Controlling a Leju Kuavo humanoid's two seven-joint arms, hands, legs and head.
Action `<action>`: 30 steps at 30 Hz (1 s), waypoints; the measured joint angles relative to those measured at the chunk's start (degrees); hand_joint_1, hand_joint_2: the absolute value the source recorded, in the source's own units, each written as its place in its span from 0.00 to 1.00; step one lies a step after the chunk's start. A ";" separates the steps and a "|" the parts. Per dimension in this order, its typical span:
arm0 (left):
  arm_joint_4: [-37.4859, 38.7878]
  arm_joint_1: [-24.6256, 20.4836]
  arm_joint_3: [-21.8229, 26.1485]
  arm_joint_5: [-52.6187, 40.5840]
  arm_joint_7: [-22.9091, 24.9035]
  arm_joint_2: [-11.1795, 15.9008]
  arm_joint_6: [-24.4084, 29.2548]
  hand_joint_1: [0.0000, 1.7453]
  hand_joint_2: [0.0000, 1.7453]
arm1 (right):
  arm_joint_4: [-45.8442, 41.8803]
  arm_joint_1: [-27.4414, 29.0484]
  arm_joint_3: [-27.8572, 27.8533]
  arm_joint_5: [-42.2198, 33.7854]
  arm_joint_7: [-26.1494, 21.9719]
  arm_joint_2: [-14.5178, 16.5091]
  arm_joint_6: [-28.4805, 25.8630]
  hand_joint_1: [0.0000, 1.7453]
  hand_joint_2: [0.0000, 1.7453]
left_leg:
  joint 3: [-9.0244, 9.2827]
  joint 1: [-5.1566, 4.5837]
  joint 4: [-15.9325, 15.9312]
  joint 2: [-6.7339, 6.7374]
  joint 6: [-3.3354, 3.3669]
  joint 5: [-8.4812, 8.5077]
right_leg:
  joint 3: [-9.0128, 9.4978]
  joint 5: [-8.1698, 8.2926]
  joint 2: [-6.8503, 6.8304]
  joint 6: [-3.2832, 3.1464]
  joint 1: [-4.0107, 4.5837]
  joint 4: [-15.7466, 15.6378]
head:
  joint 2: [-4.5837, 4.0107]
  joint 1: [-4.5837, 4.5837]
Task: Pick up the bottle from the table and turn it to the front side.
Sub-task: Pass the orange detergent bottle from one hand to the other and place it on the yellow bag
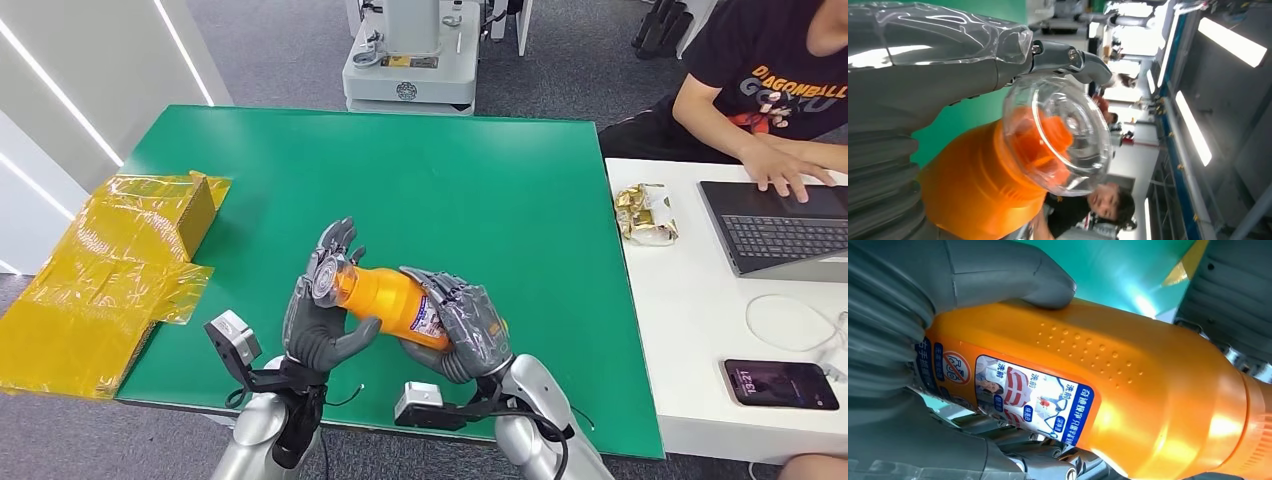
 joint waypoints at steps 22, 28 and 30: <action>-2.30 0.48 1.89 -3.89 -4.65 -0.33 5.73 1.00 1.00 | 3.24 -0.30 0.37 2.01 2.89 0.34 3.00 1.00 1.00 | 0.00 0.00 0.01 -0.01 0.00 0.00 | -0.01 0.00 0.00 0.00 0.00 -0.01 | 0.00 0.00; -2.30 -0.13 1.87 -3.98 -4.20 -0.33 5.00 0.00 1.00 | 3.01 0.03 0.42 2.03 1.73 0.38 -0.64 1.00 1.00 | 0.00 0.00 0.01 0.00 0.00 0.00 | 0.00 0.00 0.00 0.00 0.00 0.00 | 0.00 0.00; -2.30 -0.23 1.85 -4.02 -3.61 -0.33 4.78 0.00 1.00 | 2.74 0.02 0.39 1.59 0.90 0.50 -2.57 1.00 1.00 | 0.00 0.00 0.01 0.00 0.00 0.00 | 0.00 0.00 0.00 0.00 0.00 0.00 | 0.00 0.00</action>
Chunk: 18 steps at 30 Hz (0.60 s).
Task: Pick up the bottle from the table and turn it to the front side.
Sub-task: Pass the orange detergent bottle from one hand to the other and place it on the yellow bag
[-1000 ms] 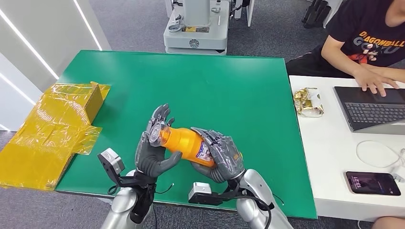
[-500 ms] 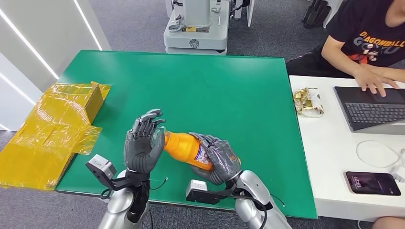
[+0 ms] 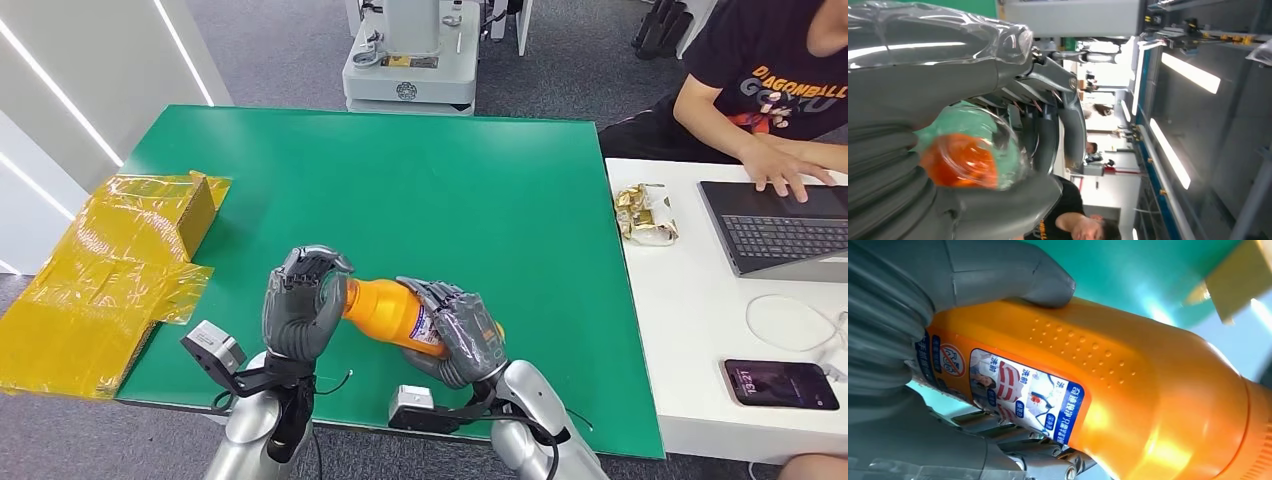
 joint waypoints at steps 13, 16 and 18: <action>0.15 -0.38 -0.26 3.49 0.87 0.39 -4.59 0.00 1.00 | -0.15 -1.21 -0.09 -2.98 -3.96 2.07 -4.82 1.00 1.00 | 0.01 0.00 0.00 -0.01 0.00 0.00 | 0.00 0.00 -0.01 -0.01 0.00 0.01 | 0.00 0.00; 0.15 -0.36 -0.86 3.60 0.89 0.62 -6.52 0.00 1.00 | -0.15 -1.27 -0.09 -3.34 -4.10 2.22 -4.74 1.00 1.00 | 0.00 0.00 0.00 0.00 0.00 0.00 | 0.00 0.00 0.00 0.00 0.00 0.00 | 0.00 0.01; 0.15 -0.36 -1.28 3.58 0.95 0.67 -7.23 0.00 1.00 | -0.15 -1.28 -0.09 -3.56 -4.16 2.22 -4.65 1.00 1.00 | 0.00 0.00 0.00 0.00 0.00 0.00 | 0.00 0.00 0.00 0.00 0.00 0.00 | 0.00 0.01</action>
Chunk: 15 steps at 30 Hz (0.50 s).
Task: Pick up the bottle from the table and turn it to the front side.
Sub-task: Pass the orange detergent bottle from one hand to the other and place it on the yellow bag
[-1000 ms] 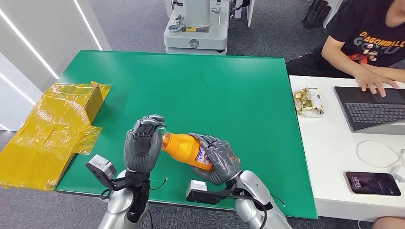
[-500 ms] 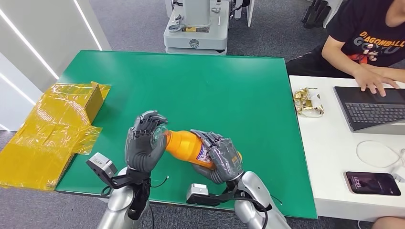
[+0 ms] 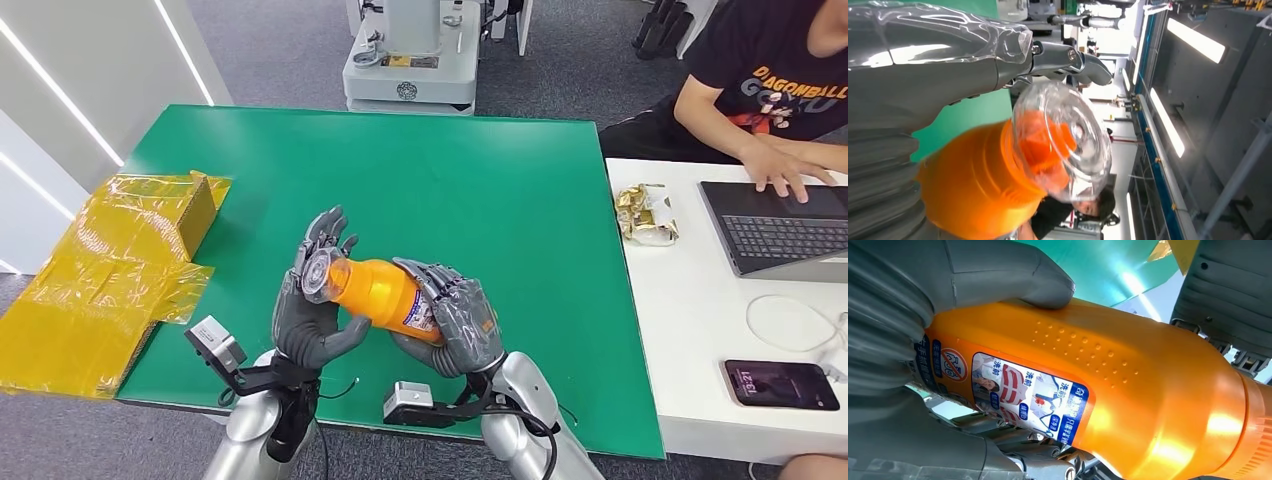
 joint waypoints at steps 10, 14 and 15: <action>0.00 -0.18 -0.69 -1.04 0.86 0.20 -0.02 0.00 1.00 | 0.07 -0.29 0.00 -0.15 0.32 0.06 1.99 1.00 1.00 | 0.01 0.00 0.01 0.00 0.00 0.00 | 0.00 0.00 0.00 0.00 0.00 0.00 | 0.00 -0.01; 0.00 -0.28 -0.78 -2.18 1.61 0.15 1.47 0.00 1.00 | 0.11 -0.35 0.00 0.00 1.42 0.14 3.11 1.00 1.00 | 0.01 0.00 0.01 0.00 0.00 0.00 | 0.00 0.00 0.00 0.00 0.00 0.00 | 0.00 -0.01; 0.00 -0.29 -0.81 -2.51 1.74 0.15 1.82 0.00 1.00 | 0.13 -0.35 0.00 0.02 1.63 0.16 3.19 1.00 1.00 | 0.01 0.00 0.01 0.00 0.00 0.00 | -0.01 0.00 0.00 0.00 0.00 0.00 | 0.00 -0.01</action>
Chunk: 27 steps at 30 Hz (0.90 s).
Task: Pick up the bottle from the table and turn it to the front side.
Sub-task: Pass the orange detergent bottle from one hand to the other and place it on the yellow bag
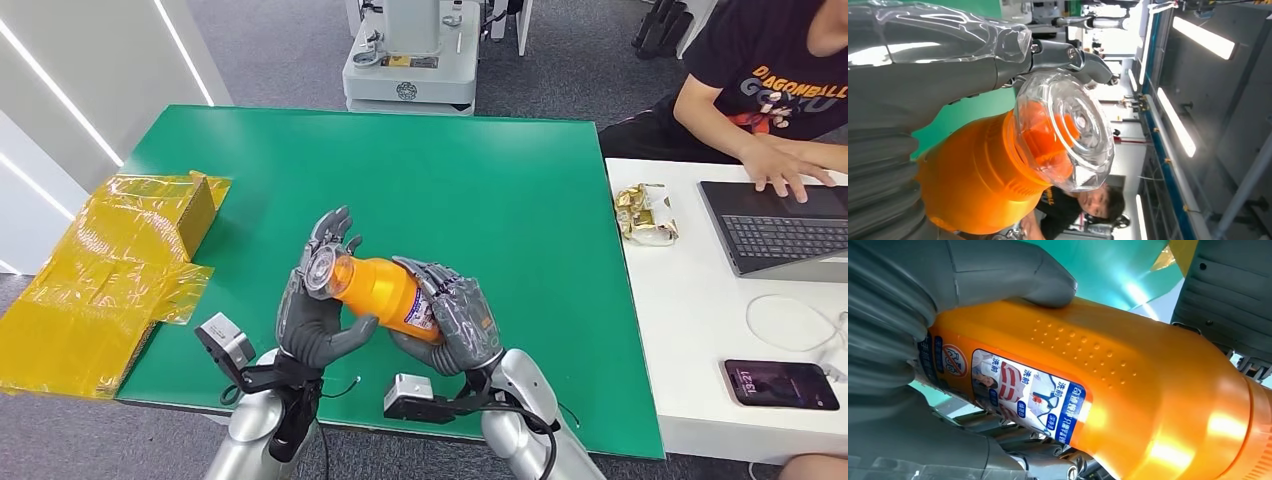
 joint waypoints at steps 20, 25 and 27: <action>0.02 -0.13 -0.85 -1.70 0.51 -0.31 2.25 0.00 1.00 | 0.17 -0.02 -0.11 0.58 0.37 1.86 0.73 1.00 1.00 | 0.00 0.00 0.00 0.00 0.00 0.00 | 0.00 0.00 0.00 0.00 0.00 0.00 | 0.00 0.00; 0.18 -0.10 -0.87 -1.55 0.33 -0.28 3.38 0.26 1.00 | 0.50 -0.05 -0.11 0.60 0.40 2.18 1.24 1.00 1.00 | -0.01 0.00 0.00 0.00 0.00 0.00 | 0.00 0.00 0.00 0.00 0.00 0.00 | 0.00 0.00; 0.32 -0.09 -0.88 -1.49 0.14 -0.27 3.88 0.72 1.00 | 0.67 -0.07 -0.11 0.62 0.41 2.30 1.50 1.00 1.00 | -0.01 0.00 0.00 0.00 0.00 0.00 | 0.00 0.00 0.00 0.00 0.00 0.00 | 0.00 0.01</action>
